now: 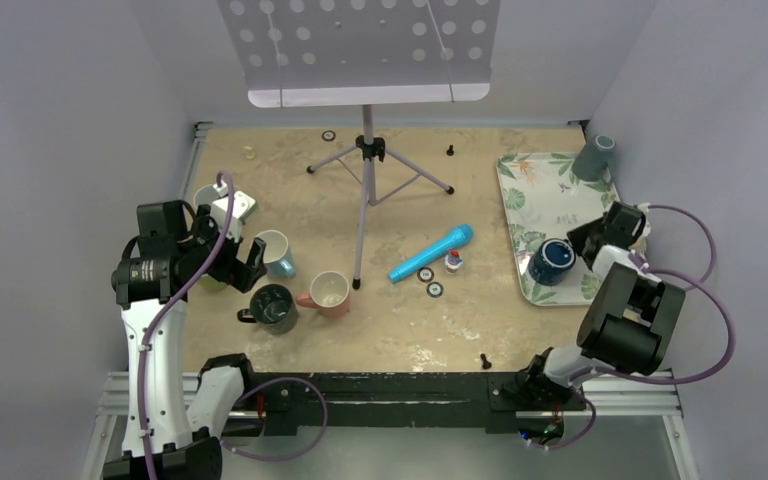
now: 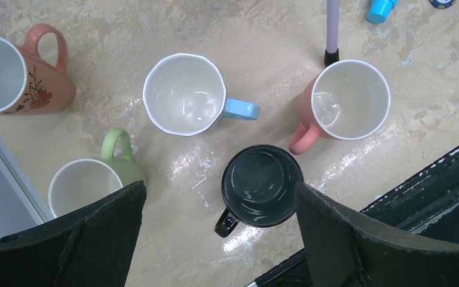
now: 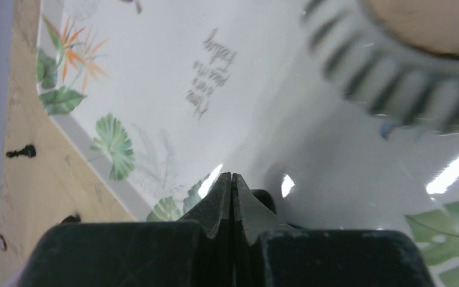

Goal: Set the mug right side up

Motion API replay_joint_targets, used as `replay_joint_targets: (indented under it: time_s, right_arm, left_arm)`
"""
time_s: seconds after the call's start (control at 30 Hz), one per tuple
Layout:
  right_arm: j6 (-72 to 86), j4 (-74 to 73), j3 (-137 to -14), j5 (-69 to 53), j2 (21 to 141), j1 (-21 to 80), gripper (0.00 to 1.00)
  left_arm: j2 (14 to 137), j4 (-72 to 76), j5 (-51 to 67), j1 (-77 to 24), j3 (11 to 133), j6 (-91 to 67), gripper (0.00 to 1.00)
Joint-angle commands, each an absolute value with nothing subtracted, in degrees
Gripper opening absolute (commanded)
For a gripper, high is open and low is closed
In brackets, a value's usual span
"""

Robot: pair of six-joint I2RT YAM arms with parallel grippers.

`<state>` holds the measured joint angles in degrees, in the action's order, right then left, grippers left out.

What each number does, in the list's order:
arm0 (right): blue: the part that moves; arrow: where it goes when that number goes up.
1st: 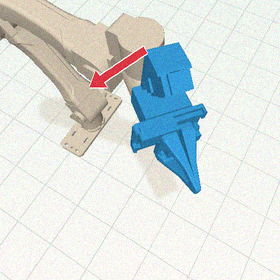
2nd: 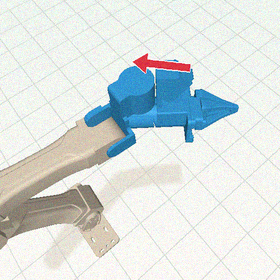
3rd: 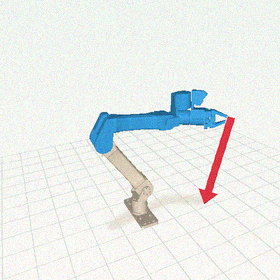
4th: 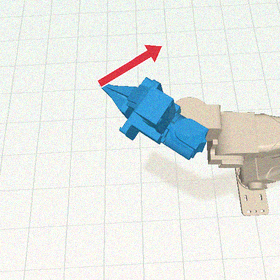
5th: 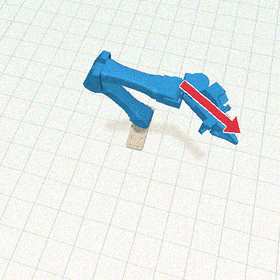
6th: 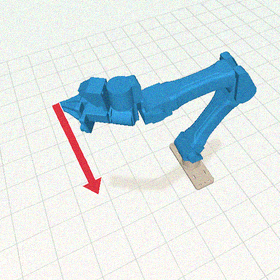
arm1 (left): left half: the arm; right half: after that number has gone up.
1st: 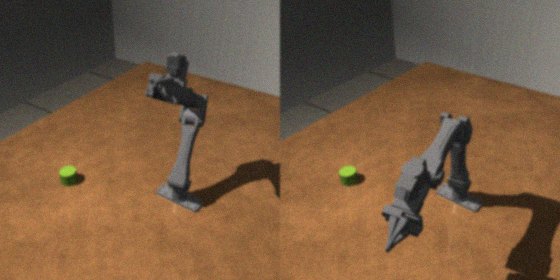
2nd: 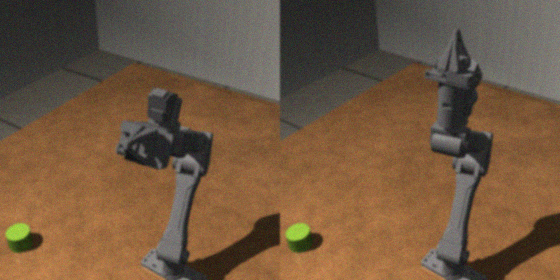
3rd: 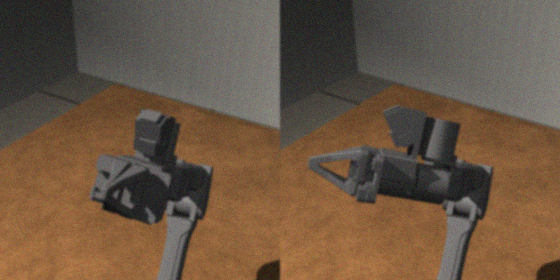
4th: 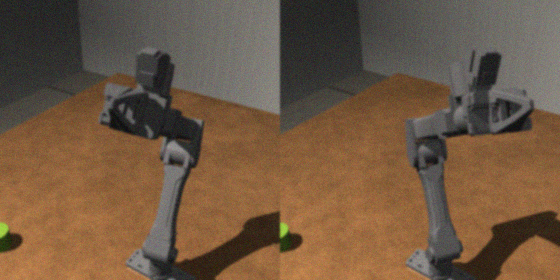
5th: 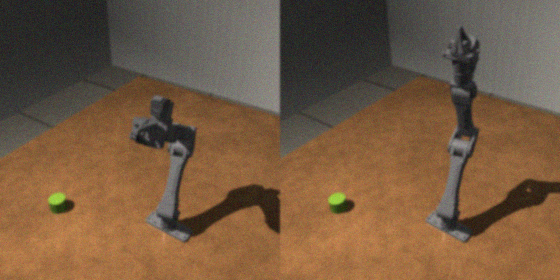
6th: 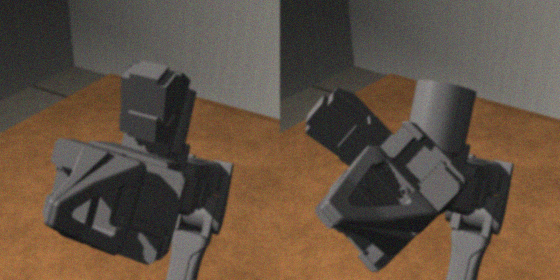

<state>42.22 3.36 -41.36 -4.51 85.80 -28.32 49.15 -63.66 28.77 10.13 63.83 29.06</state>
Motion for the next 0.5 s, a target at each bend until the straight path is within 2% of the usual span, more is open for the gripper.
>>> replay_joint_targets:
  time_s: [0.0,0.17,0.37,0.47]
  right_arm:
    - [36.64,5.53,-44.51,-9.48,82.19,-23.19,0.00]
    - [34.25,10.01,-42.40,-11.73,77.46,-17.11,0.00]
    - [32.01,7.35,-43.87,-8.72,76.49,-15.56,0.00]
    - [30.45,-1.25,-49.24,0.35,78.18,-14.91,0.00]
  left_arm:
    - [48.97,-64.24,32.33,10.37,65.91,29.09,0.97]
    - [49.80,-65.53,34.75,10.30,67.27,29.44,0.98]
    - [50.47,-65.57,35.16,10.36,67.39,29.62,0.98]
    - [50.56,-65.77,35.14,10.34,67.37,29.75,0.98]
